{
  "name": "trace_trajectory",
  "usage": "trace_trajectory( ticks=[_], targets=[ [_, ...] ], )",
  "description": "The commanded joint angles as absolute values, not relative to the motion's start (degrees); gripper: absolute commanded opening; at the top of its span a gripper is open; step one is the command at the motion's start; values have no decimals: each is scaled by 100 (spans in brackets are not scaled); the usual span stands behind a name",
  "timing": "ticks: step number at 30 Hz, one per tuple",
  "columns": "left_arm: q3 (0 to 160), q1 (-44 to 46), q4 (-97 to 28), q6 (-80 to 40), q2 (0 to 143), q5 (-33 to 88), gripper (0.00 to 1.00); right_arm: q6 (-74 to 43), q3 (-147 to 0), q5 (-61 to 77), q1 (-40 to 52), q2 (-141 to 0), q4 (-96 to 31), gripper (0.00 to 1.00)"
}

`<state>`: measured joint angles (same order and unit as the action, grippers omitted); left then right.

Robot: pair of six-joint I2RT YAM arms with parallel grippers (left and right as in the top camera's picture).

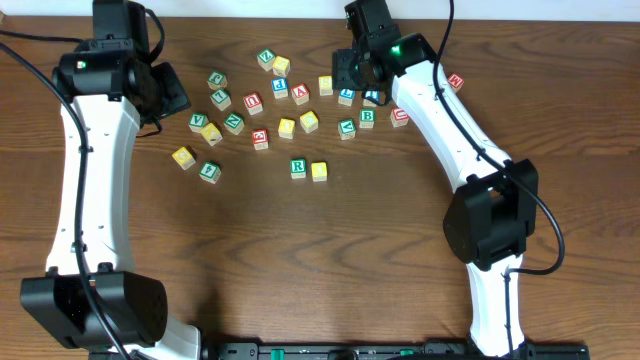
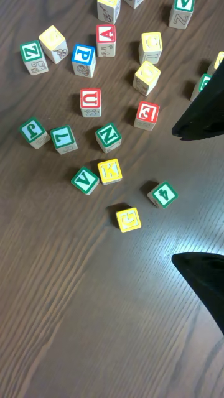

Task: Spell out ROBOT
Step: 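Move the right gripper over the pile above the green B block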

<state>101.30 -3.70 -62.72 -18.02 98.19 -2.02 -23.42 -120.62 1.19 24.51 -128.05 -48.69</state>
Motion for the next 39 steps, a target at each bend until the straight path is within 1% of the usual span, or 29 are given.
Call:
trace_trajectory(
  ticks=[1, 12, 17, 25, 39],
  targets=[
    [10147, -379, -6292, -1826, 9883, -215, 57, -2379, -12186, -10, 2464, -12934, -4866, 56],
    [10147, -379, -6292, -1826, 9883, -215, 57, -2414, -12186, -14, 2464, -13041, -5000, 55],
    [10147, -379, -6292, -1826, 9883, -215, 57, -2547, -12182, -274, 2464, -13043, -5186, 53],
    [10147, -379, -6294, -1826, 9883, -215, 57, -2593, -12055, -460, 2410, -13043, -5415, 53],
    [10147, -379, -6294, -1826, 9883, -215, 57, -2720, -11489, -456, 2311, -13043, -5203, 53]
  ],
)
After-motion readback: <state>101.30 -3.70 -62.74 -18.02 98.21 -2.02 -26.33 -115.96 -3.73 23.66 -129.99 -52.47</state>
